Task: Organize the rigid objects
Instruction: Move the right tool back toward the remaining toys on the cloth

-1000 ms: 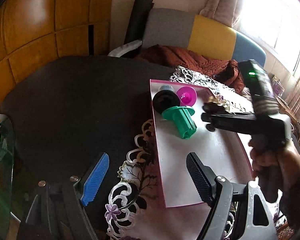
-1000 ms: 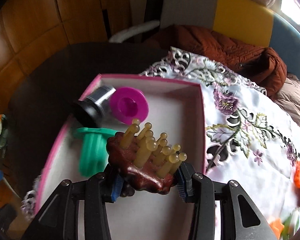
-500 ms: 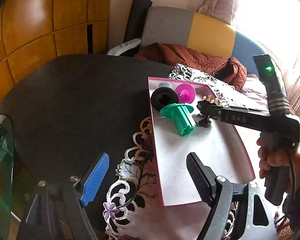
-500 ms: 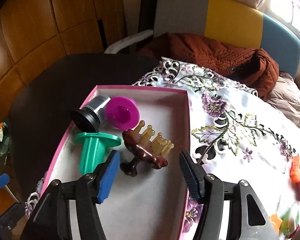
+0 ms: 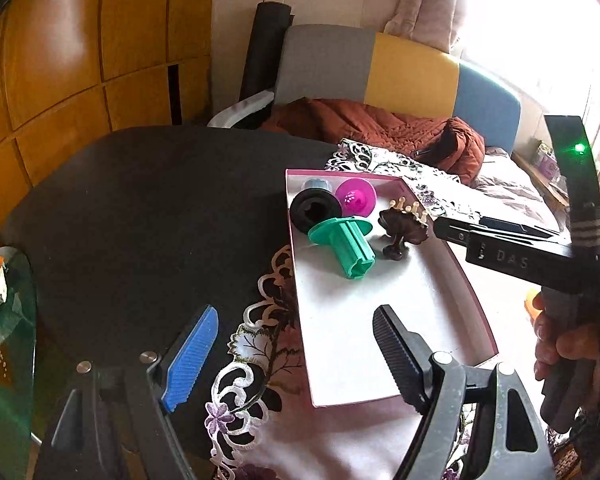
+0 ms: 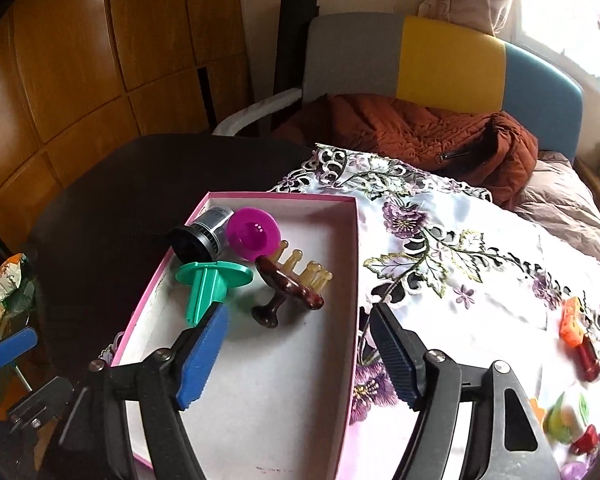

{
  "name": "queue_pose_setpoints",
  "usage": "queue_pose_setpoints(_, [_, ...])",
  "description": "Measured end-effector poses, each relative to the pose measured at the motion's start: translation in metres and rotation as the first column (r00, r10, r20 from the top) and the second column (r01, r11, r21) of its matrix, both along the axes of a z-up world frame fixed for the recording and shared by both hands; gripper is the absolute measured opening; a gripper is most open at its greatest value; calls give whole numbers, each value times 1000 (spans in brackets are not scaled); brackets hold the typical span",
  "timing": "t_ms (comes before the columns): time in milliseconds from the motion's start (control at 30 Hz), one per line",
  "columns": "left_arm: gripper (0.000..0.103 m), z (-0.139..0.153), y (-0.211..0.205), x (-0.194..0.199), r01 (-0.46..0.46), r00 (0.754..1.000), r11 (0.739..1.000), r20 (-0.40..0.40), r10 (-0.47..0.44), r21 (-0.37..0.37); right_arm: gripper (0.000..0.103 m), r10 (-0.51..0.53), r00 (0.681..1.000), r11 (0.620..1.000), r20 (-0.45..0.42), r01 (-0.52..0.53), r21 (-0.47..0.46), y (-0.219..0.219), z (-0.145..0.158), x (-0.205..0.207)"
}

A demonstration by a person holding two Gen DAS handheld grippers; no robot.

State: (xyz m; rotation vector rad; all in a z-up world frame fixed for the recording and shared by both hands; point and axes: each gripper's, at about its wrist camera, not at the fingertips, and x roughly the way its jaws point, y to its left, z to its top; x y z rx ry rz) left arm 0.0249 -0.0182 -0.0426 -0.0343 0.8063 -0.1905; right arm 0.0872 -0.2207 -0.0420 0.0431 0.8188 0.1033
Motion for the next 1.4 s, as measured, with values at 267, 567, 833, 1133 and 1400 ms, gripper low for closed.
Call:
queue_pose_setpoints(267, [81, 0, -5, -3, 17, 1000, 1000, 0, -17, 12, 78, -29, 999, 1000, 14, 29, 8, -12, 4, -17])
queue_pose_setpoints(567, [81, -1, -14, -7, 41, 999, 999, -2, -41, 28, 84, -68, 997, 998, 26, 68, 9, -34, 7, -33])
queue_pose_setpoints(833, [81, -2, -21, -8, 64, 998, 997, -9, -64, 35, 86, -175, 983, 985, 56, 175, 4, -84, 20, -51])
queue_pose_setpoints(1133, [81, -1, -28, -10, 122, 992, 993, -22, -121, 10, 88, -327, 941, 945, 83, 328, -2, -152, 33, -74])
queue_pose_setpoints(1400, [82, 6, -43, -6, 176, 983, 983, -39, -178, -54, 92, -596, 796, 802, 106, 597, 23, -251, 34, -111])
